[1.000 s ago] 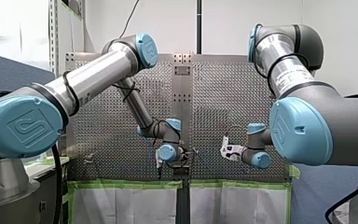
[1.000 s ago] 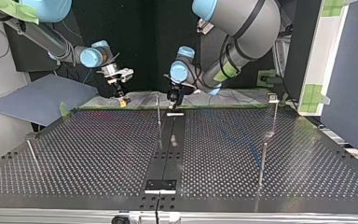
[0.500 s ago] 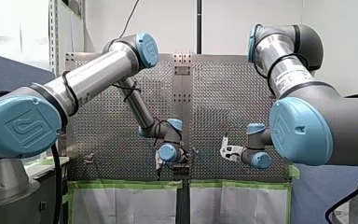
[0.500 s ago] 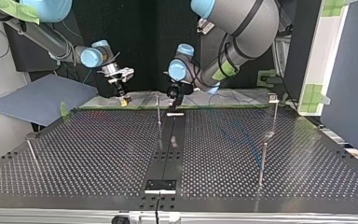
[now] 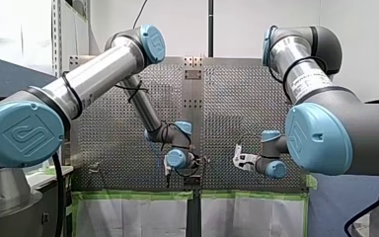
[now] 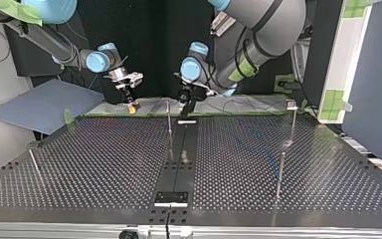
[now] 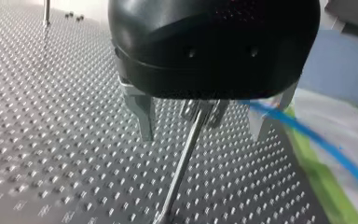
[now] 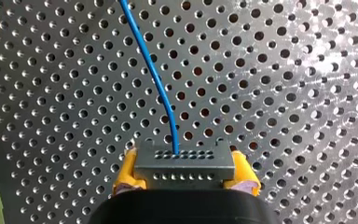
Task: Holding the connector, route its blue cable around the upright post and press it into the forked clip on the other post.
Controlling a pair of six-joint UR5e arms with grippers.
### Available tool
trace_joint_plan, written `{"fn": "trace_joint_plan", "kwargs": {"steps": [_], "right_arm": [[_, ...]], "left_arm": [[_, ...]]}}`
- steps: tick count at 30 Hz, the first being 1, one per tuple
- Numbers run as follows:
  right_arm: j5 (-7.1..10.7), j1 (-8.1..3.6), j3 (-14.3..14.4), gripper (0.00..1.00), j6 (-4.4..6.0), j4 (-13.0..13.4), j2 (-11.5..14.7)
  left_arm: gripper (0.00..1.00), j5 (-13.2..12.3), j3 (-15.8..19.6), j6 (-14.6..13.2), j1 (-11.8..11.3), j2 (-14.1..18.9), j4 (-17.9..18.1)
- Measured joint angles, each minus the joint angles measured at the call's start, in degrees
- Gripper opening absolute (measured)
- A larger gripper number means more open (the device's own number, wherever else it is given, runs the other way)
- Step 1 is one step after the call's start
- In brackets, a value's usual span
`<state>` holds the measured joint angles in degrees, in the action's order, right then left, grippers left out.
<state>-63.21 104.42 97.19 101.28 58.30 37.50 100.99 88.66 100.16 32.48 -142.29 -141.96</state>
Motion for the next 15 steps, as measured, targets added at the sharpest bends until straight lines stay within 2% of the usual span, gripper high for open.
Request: {"fn": "trace_joint_plan", "kwargs": {"steps": [15], "right_arm": [[0.0, 0.45, -0.2, 0.0, 0.01, -0.8, 0.0]], "left_arm": [[1.0, -1.3, 1.3, -0.7, 1.8, 0.0, 0.0]]}}
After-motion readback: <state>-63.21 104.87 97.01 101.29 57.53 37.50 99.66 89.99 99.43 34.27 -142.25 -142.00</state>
